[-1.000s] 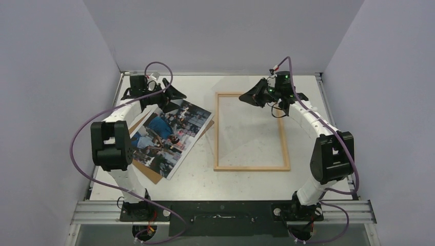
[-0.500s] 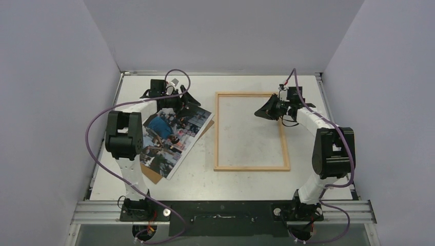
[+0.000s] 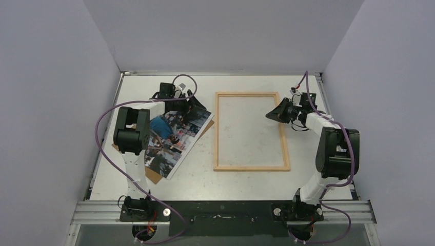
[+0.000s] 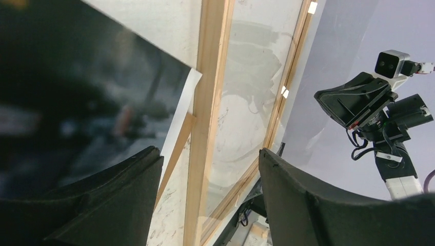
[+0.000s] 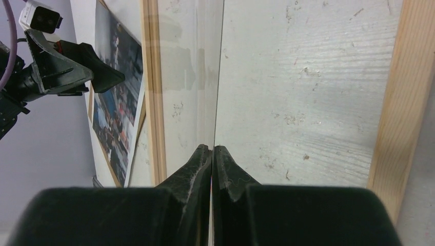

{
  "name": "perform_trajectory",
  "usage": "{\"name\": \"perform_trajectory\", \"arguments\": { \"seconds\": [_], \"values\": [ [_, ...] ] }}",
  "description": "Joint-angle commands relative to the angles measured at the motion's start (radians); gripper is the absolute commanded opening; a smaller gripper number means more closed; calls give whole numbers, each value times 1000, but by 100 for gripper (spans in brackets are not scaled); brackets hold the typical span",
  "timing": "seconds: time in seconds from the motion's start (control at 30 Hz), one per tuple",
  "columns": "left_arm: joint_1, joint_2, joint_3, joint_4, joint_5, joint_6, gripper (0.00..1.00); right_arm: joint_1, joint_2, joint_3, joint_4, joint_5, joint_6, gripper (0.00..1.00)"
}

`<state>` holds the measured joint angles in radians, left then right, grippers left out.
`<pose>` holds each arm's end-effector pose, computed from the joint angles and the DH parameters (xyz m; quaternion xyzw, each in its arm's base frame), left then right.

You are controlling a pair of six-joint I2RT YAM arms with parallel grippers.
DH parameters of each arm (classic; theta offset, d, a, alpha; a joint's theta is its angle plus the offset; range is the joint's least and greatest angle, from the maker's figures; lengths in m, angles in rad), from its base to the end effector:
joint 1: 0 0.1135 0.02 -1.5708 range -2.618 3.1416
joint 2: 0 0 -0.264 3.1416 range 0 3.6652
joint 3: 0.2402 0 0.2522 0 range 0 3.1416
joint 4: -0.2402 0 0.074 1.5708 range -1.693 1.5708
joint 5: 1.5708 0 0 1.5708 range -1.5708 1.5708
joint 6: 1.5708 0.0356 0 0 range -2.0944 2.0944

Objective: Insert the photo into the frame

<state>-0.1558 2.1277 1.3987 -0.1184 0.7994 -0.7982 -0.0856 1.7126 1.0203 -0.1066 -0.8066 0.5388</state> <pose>0.4382 -0.0947 0.1451 -0.1413 0.8610 -0.4730 0.1225 0.3539 -0.0046 0.1940 0.1211 0.8563 0.4321 0.2557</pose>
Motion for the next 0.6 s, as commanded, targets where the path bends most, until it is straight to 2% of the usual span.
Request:
{"name": "perform_trajectory", "arguments": {
  "seconds": [0.0,0.3,0.43,0.57],
  "values": [
    [-38,39,98,-7,-17,30,65,-2,2,30,35,-72,-91,0],
    [-87,132,225,-65,-63,117,51,-37,66,71,-87,-102,-213,0],
    [-107,171,274,-104,-106,188,49,-48,63,94,-155,-92,-292,0],
    [-113,208,289,-87,-94,208,49,-57,62,78,-123,-80,-277,0]
  ]
}}
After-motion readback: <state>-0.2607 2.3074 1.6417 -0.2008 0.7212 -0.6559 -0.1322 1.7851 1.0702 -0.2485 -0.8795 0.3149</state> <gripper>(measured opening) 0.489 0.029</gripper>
